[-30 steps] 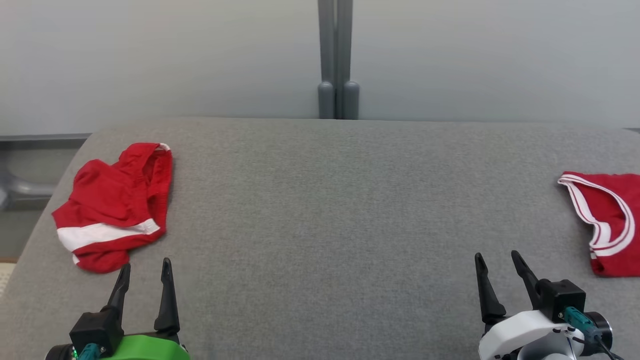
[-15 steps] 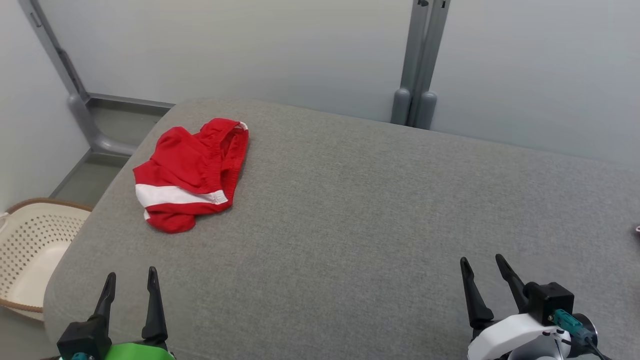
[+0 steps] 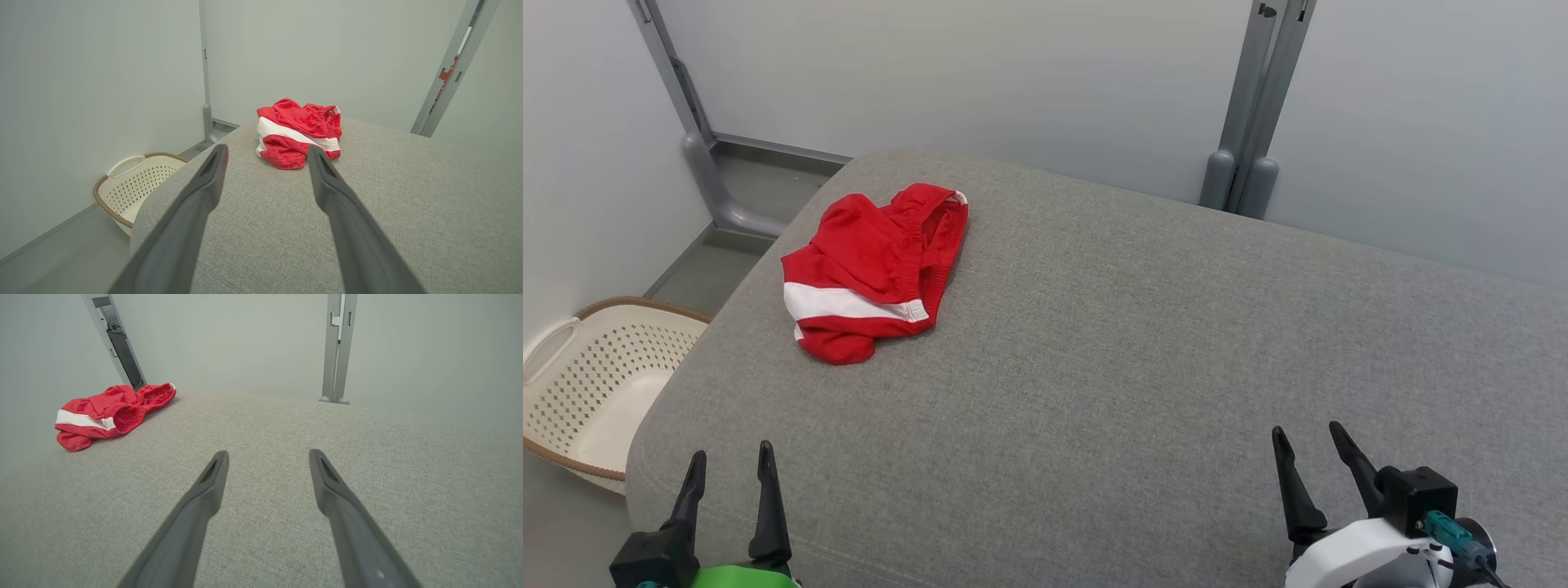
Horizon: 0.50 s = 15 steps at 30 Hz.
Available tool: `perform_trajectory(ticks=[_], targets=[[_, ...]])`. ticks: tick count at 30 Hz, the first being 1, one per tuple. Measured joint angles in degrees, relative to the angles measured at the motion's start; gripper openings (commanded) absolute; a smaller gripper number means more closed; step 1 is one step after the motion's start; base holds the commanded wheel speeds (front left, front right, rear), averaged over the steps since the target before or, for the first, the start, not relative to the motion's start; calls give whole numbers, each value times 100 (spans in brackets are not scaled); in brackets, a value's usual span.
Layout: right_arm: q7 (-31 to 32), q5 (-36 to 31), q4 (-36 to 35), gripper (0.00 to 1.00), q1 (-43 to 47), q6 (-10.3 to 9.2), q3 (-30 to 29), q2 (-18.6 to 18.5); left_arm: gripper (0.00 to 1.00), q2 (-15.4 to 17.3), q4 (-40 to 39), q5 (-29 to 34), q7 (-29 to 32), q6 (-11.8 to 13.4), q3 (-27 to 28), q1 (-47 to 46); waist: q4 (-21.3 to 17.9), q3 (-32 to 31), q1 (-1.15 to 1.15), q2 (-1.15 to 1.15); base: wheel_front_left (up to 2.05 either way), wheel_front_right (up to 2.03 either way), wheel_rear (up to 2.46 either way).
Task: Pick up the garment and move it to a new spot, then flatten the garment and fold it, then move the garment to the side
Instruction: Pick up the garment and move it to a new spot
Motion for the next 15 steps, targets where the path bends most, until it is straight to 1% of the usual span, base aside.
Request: perform_trajectory(ticks=[5,8,10,11,15], targets=[[0,-1,7,100,7,0,-2,0,100,0,85,25,0,-1,24,-44,14,21,0,0,0,0,0],[0,-13,3,100,4,0,21,1,100,1,319,-12,0,-2,44,-217,-6,47,0,0,0,0,0],[0,-58,0,100,-10,0,51,1,100,2,614,-15,0,-2,54,-465,-41,75,0,0,0,0,0],[0,-328,-64,100,-279,0,225,-135,100,111,2345,-285,8,52,226,-2104,-241,399,0,0,0,0,0],[2,-392,-187,100,-437,0,405,-322,100,210,3165,-475,180,102,328,-2962,-407,683,0,0,0,0,0]])
